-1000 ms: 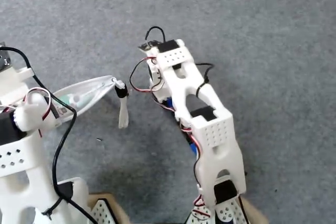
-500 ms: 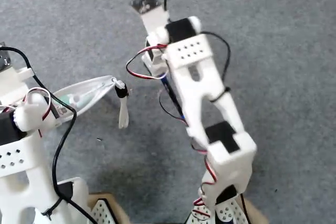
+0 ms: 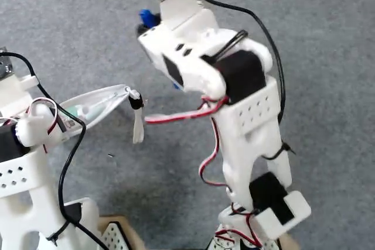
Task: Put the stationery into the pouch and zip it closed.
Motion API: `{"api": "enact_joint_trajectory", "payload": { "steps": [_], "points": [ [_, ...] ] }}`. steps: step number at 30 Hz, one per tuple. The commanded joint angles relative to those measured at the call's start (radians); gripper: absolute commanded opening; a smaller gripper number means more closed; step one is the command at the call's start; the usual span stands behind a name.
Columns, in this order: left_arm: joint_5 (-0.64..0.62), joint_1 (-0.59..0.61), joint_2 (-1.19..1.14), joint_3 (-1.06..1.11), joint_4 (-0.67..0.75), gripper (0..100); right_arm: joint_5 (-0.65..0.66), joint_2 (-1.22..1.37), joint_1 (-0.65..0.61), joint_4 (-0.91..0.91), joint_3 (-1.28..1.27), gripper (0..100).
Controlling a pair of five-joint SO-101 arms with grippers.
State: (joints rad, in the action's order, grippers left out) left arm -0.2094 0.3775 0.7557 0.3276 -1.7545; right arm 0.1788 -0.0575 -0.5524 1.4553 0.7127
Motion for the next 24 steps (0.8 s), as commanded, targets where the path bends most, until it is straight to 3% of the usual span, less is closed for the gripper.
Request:
{"api": "enact_joint_trajectory", "payload": {
  "steps": [1, 15, 24],
  "points": [
    [0.005, -0.021, -0.005, 0.004, -0.003, 3, -0.066, -0.044, -0.069, -0.092, 0.038, 1.2],
    [0.005, -0.021, -0.005, 0.004, -0.003, 3, -0.328, -0.05, -0.255, -0.229, 0.042, 1.2],
    [0.005, -0.018, -0.005, 0.004, -0.003, 3, -0.345, -0.065, -0.296, -0.327, 0.047, 1.2]
  ]
}}
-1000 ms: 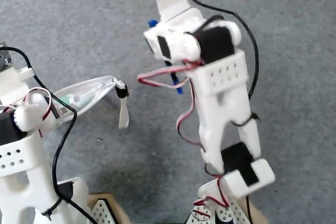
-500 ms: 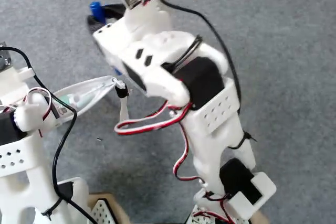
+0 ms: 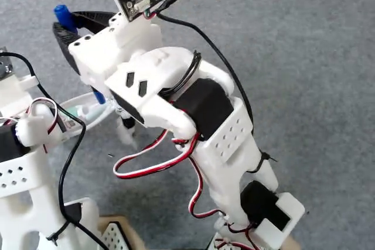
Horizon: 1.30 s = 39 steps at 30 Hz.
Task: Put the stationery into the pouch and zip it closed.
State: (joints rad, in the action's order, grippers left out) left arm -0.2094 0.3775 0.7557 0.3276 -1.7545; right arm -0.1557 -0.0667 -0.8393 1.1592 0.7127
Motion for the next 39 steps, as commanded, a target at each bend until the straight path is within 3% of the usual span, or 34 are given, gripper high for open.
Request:
{"api": "enact_joint_trajectory", "payload": {
  "steps": [1, 11, 26, 39],
  "points": [
    [0.005, -0.018, -0.005, 0.004, -0.003, 3, -0.011, -0.067, -0.011, -0.032, 0.045, 1.2],
    [0.005, -0.018, -0.005, 0.002, -0.003, 3, -0.017, -0.139, -0.032, -0.025, 0.039, 1.2],
    [-0.002, -0.013, -0.005, -0.012, -0.005, 3, -0.238, -0.139, 0.003, 0.035, 0.005, 1.2],
    [-0.002, -0.022, -0.003, -0.088, -0.008, 3, -0.235, -0.22, 0.106, 0.04, -0.102, 1.2]
  ]
}}
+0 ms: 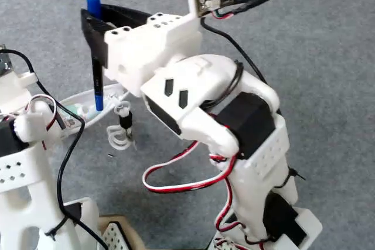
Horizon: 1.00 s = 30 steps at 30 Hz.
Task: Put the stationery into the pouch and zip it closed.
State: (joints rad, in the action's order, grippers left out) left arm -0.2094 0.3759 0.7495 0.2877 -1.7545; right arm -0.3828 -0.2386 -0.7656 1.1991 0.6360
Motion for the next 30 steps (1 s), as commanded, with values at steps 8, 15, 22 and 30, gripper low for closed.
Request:
{"api": "enact_joint_trajectory", "payload": {
  "steps": [8, 15, 22, 30],
  "points": [
    [-0.003, -0.14, 0.003, -0.084, -0.009, 3, -0.008, -0.139, 0.064, -0.084, -0.183, 1.2],
    [-0.003, -0.223, 0.003, -0.11, -0.009, 3, -0.008, -0.153, 0.064, -0.195, -0.283, 1.2],
    [-0.003, -0.223, 0.003, -0.074, -0.008, 3, -0.008, -0.15, 0.064, -0.229, -0.328, 1.2],
    [-0.003, -0.225, 0.003, -0.053, -0.006, 3, -0.006, -0.157, 0.117, -0.233, -0.424, 1.2]
  ]
}}
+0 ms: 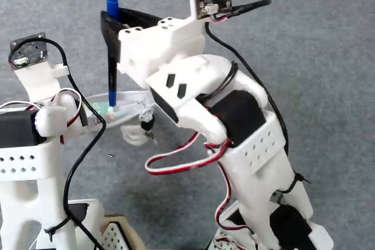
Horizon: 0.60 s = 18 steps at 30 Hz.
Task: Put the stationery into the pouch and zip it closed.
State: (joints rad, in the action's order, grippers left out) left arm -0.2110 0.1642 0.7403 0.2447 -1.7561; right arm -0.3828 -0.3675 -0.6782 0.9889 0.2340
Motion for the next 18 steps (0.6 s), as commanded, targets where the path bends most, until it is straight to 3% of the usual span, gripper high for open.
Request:
{"api": "enact_joint_trajectory", "payload": {
  "steps": [1, 9, 18],
  "points": [
    [-0.002, -0.013, 0.012, -0.012, -0.005, 3, -0.006, -0.028, 0.032, -0.023, -0.039, 1.2],
    [-0.002, -0.013, 0.012, -0.012, -0.003, 3, 0.002, -0.028, 0.032, -0.018, -0.12, 1.2],
    [-0.002, -0.013, 0.012, -0.013, -0.003, 3, 0.316, -0.073, -0.026, 0.018, -0.13, 1.2]
  ]
}}
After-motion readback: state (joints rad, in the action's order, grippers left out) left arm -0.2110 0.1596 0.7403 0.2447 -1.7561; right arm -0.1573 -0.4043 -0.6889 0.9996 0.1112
